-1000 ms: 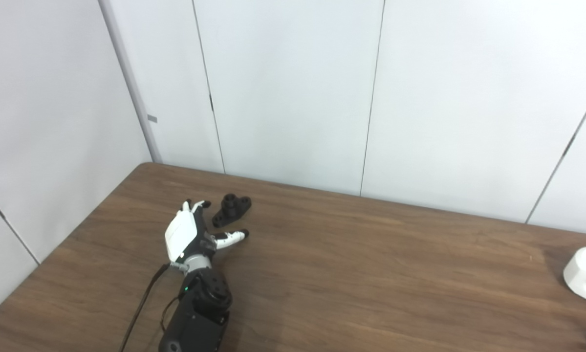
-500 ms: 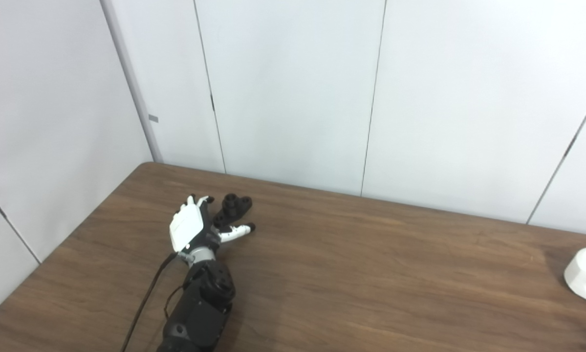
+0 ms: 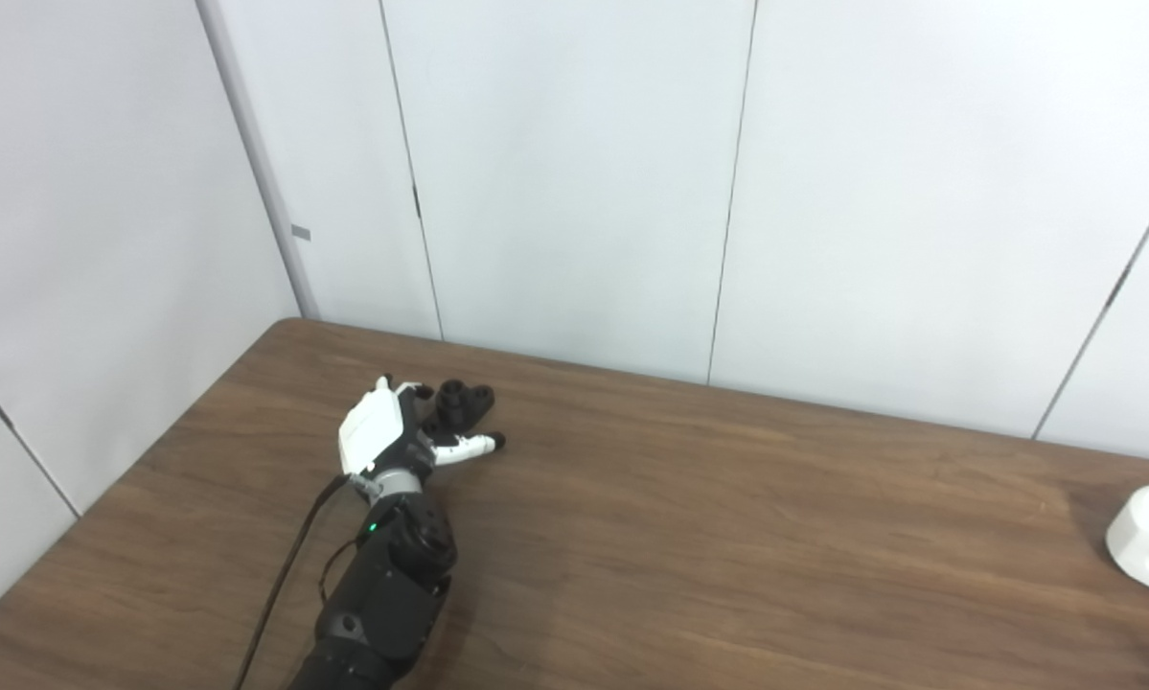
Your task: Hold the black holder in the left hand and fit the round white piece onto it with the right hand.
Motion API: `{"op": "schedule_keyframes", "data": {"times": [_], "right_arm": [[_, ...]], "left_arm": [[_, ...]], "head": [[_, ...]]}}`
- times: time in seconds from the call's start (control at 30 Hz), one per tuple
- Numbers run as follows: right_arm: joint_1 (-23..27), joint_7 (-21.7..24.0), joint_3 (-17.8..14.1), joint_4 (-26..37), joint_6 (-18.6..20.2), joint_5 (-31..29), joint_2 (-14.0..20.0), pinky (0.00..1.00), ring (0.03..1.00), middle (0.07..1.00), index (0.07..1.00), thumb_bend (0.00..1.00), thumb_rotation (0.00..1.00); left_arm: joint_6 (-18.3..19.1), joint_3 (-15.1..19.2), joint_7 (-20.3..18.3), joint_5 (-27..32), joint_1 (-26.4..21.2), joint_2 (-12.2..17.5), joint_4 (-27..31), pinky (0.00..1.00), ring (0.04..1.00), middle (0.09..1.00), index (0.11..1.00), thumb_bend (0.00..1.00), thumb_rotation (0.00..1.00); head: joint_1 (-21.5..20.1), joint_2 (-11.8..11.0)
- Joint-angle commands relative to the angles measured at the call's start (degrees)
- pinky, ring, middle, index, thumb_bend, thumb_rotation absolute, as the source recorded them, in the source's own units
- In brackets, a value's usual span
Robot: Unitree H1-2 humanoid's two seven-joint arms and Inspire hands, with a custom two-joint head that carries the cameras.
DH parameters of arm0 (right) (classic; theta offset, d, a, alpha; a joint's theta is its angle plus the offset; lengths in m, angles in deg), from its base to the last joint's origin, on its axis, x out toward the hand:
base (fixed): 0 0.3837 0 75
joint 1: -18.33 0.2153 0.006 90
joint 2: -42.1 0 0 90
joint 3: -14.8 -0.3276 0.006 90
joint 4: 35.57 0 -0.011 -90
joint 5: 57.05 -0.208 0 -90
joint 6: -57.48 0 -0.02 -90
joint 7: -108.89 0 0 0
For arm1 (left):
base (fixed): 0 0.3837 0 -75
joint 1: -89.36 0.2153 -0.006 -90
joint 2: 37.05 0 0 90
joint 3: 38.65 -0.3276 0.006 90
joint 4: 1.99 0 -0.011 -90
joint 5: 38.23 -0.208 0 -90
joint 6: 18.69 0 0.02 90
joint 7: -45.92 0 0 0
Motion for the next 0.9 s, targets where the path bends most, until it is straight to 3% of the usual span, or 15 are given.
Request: {"op": "schedule_keyframes", "data": {"times": [0.0, 0.13, 0.43, 0.73, 0.77, 0.8, 0.87], "right_arm": [[-1.5, 0.3, 0.4, 0.7, 0.9, -0.1, 0.1, 0.9, 0.911, 0.869, 0.78, 1.0, 0.49], [-1.7, 0.0, 0.5, 1.4, 1.4, 0.0, 0.2, 0.82, 0.874, 0.845, 0.759, 1.0, 0.49], [-1.7, 0.0, 0.4, 1.3, 1.5, 0.0, 0.6, 0.75, 0.837, 0.82, 0.732, 1.0, 0.52], [-1.6, 0.2, 0.4, 1.0, 1.2, 0.2, 0.9, 0.7, 0.812, 0.803, 0.715, 1.0, 0.52], [-1.6, 0.3, 0.4, 0.9, 1.2, 0.0, 0.9, 0.7, 0.811, 0.801, 0.714, 1.0, 0.52], [-1.6, 0.4, 0.3, 0.8, 1.2, -0.2, 0.9, 0.69, 0.808, 0.799, 0.712, 1.0, 0.52], [-1.5, 0.5, 0.3, 0.6, 1.0, -0.3, 0.9, 0.68, 0.8, 0.793, 0.709, 1.0, 0.52]], "left_arm": [[0.5, 0.1, -2.9, -0.2, -1.7, -0.8, -1.2, 1.0, 1.0, 1.0, 0.767, 0.96, 0.22], [0.5, 1.4, -3.3, -1.9, -1.9, -1.5, -1.7, 1.0, 1.0, 1.0, 0.727, 0.95, 0.21], [0.5, 6.9, -5.8, -10.0, -2.1, -3.8, -2.2, 1.0, 1.0, 1.0, 0.643, 0.92, 0.21], [0.5, 9.6, -7.9, -15.5, -1.6, -4.9, -1.7, 1.0, 1.0, 1.0, 0.536, 0.88, 0.19], [0.5, 9.6, -8.3, -16.2, -1.5, -4.9, -1.6, 1.0, 1.0, 1.0, 0.512, 0.7, 0.13], [0.5, 9.6, -8.6, -16.5, -1.4, -4.9, -1.4, 1.0, 1.0, 1.0, 0.501, 0.62, 0.1], [0.5, 9.5, -8.8, -16.9, -1.2, -4.9, -1.3, 1.0, 1.0, 1.0, 0.491, 0.54, 0.08]], "head": [[0.1, 0.1], [0.3, 0.4], [0.6, 0.7], [0.7, 0.7], [0.7, 0.7], [0.7, 0.7], [0.7, 0.7]]}}
